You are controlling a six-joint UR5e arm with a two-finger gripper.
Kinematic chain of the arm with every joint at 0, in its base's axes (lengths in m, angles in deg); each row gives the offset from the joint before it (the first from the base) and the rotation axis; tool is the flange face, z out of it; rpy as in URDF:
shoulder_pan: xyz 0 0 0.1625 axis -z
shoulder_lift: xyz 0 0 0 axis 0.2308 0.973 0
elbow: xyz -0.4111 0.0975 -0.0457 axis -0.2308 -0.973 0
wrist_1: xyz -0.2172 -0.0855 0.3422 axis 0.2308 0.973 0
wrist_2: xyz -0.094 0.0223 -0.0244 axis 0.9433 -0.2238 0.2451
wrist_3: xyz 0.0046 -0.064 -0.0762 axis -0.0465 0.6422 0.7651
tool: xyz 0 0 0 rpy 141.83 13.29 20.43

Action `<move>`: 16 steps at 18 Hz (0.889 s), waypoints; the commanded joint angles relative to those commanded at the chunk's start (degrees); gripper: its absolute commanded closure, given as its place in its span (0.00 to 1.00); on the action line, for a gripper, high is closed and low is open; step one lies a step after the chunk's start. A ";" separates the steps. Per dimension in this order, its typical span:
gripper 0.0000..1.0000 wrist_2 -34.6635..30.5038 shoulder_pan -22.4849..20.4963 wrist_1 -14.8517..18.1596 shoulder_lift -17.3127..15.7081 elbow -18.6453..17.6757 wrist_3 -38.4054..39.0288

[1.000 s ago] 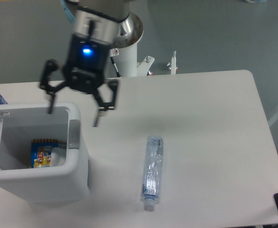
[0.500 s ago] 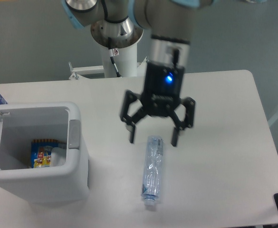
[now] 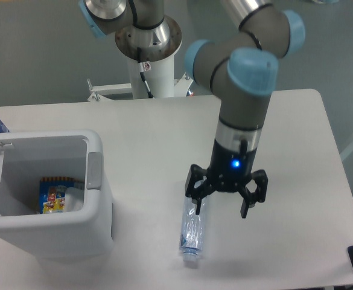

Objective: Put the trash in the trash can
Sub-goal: 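Move the open gripper over the clear plastic bottle and lower it, then close the gripper around the bottle's middle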

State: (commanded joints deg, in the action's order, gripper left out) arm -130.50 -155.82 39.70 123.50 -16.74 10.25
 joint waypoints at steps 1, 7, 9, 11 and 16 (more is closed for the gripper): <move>0.00 -0.09 0.09 0.00 0.79 -0.09 -0.62; 0.00 -1.85 2.11 -0.44 3.61 0.18 -1.15; 0.00 -2.72 2.81 -0.35 3.70 -0.17 -1.15; 0.00 -4.56 3.95 -0.35 4.40 -0.09 -1.15; 0.00 -10.72 6.59 -0.35 6.07 -0.17 -2.29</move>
State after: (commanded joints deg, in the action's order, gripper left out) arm -141.23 -149.23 39.34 129.58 -16.92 7.96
